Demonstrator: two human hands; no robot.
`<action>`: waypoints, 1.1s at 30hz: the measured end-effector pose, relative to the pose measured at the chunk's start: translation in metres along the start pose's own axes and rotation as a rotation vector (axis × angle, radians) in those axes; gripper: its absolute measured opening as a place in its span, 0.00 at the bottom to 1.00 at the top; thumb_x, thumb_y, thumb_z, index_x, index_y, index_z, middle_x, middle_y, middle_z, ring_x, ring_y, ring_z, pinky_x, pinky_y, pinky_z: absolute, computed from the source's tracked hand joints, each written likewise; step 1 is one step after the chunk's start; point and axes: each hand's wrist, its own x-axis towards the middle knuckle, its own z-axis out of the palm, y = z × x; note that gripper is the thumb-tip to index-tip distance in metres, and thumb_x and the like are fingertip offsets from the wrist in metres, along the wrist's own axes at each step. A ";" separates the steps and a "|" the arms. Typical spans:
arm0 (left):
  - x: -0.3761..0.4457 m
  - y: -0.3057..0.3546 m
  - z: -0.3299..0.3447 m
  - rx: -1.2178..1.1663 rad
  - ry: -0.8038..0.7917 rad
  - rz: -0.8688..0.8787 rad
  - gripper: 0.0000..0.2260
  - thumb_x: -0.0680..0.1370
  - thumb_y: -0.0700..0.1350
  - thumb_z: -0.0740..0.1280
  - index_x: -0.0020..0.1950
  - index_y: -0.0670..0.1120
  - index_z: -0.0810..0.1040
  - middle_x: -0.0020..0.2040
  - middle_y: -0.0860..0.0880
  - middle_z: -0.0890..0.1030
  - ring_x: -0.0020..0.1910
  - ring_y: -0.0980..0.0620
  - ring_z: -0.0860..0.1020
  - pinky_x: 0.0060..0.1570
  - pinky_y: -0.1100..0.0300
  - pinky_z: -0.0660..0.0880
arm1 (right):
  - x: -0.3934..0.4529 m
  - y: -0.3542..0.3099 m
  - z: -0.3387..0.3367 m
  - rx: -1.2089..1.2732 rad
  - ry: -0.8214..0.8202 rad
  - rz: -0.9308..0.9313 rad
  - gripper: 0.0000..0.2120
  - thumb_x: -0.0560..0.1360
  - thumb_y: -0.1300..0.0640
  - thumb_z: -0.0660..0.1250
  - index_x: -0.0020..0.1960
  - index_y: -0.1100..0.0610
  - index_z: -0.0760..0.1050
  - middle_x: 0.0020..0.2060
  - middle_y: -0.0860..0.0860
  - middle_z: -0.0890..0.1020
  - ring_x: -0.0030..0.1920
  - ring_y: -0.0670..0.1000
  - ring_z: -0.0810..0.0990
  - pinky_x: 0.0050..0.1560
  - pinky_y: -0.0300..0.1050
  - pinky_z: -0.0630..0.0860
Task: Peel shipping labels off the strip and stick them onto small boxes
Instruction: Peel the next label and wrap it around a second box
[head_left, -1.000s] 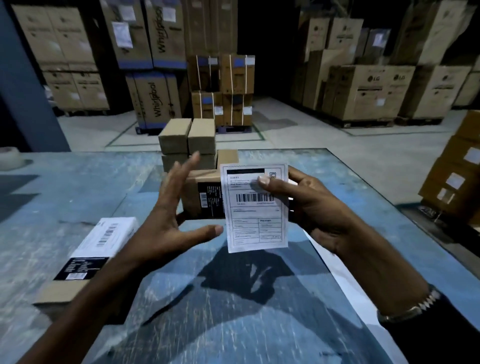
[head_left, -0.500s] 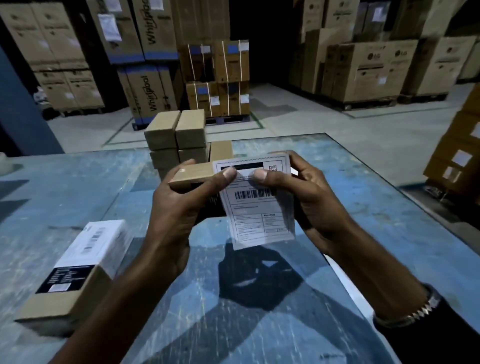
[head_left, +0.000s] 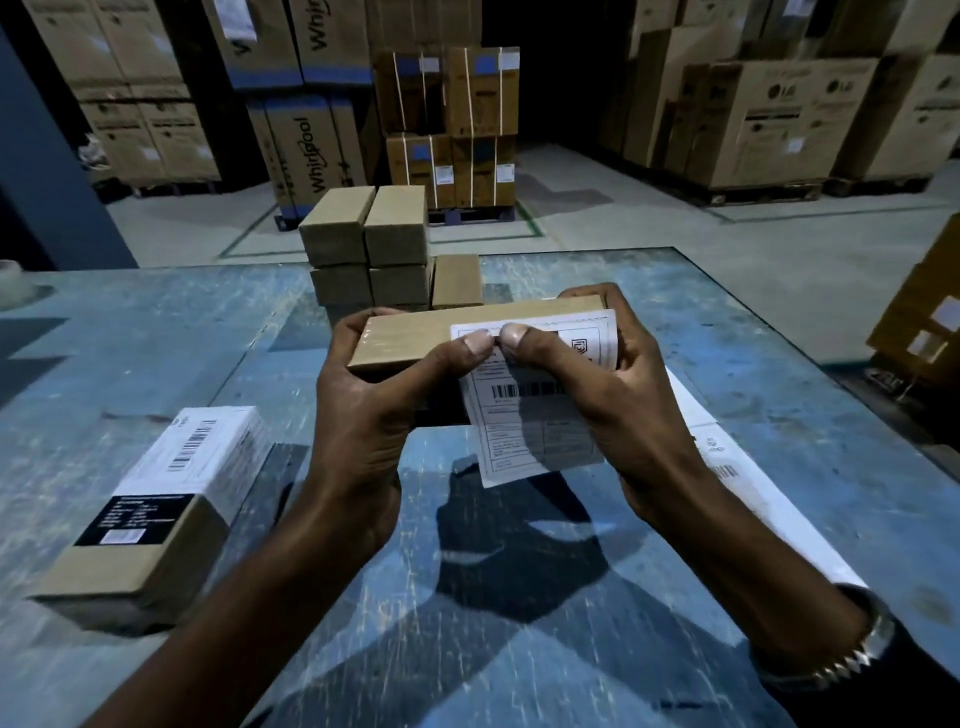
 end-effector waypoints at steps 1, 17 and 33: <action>0.000 -0.001 0.000 0.009 0.018 0.011 0.28 0.66 0.47 0.83 0.60 0.49 0.74 0.52 0.50 0.87 0.55 0.43 0.86 0.48 0.40 0.86 | -0.001 0.002 0.002 -0.039 0.015 0.001 0.17 0.72 0.43 0.79 0.49 0.48 0.74 0.40 0.44 0.85 0.42 0.46 0.85 0.41 0.40 0.78; 0.000 0.010 -0.003 0.020 0.133 -0.042 0.27 0.64 0.53 0.80 0.60 0.50 0.77 0.57 0.42 0.86 0.57 0.41 0.85 0.56 0.34 0.83 | 0.003 0.001 0.000 -0.031 -0.032 0.165 0.28 0.79 0.35 0.51 0.52 0.51 0.84 0.49 0.47 0.89 0.53 0.46 0.84 0.60 0.52 0.72; 0.006 0.012 -0.008 0.028 0.126 -0.043 0.32 0.68 0.53 0.80 0.69 0.45 0.76 0.60 0.41 0.86 0.59 0.41 0.86 0.53 0.37 0.85 | 0.003 -0.006 -0.004 -0.078 -0.158 0.114 0.27 0.76 0.24 0.49 0.58 0.36 0.78 0.57 0.36 0.86 0.63 0.38 0.81 0.70 0.48 0.71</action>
